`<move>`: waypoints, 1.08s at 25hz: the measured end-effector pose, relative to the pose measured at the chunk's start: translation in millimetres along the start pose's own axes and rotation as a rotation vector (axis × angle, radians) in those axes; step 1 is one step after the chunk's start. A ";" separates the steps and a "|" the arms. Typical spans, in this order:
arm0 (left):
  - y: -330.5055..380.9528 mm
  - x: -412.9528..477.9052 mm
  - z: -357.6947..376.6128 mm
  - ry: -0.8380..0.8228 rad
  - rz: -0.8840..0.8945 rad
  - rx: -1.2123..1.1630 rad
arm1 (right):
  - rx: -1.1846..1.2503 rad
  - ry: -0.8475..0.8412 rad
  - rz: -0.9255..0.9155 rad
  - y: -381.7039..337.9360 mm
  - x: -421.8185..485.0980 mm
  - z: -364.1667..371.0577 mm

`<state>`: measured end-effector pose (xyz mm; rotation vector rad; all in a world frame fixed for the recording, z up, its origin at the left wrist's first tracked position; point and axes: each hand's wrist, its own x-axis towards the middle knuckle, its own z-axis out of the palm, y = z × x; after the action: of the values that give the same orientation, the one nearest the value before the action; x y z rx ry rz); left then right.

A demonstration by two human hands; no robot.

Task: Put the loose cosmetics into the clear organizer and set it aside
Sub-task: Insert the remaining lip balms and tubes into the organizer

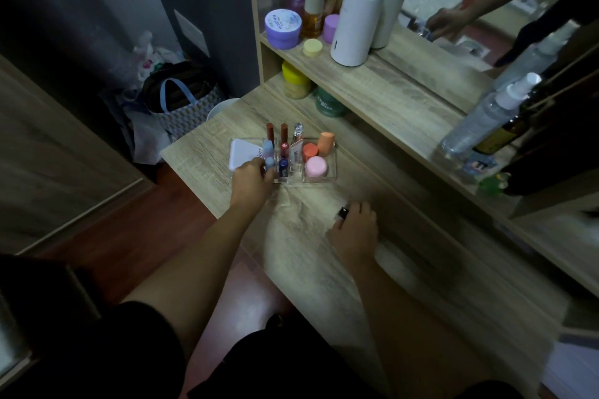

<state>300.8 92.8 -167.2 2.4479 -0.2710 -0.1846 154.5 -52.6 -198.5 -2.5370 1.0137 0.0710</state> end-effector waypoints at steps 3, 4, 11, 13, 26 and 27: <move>0.2 0.8 1.0 0.002 0.005 0.020 | 0.082 -0.028 -0.044 -2.5 0.1 -0.4; 0.0 1.2 1.3 0.002 0.008 0.025 | 0.132 -0.005 -0.081 -5.0 0.8 -0.3; -1.0 4.1 0.3 -0.013 0.016 0.032 | 0.650 0.167 -0.241 -53.3 14.3 -7.9; -1.9 4.4 -0.1 -0.023 0.019 0.027 | 0.763 0.163 -0.254 -64.2 24.8 -10.3; -9.1 7.2 -1.3 -0.031 0.049 0.008 | 0.811 -0.076 -0.263 -74.9 48.0 4.9; -9.7 7.1 -1.7 -0.033 0.056 0.007 | 0.782 -0.067 -0.265 -76.0 48.1 5.5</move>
<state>309.4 99.5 -172.5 2.4431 -0.3553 -0.2005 241.4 -32.0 -186.2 -1.8988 0.5175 -0.2635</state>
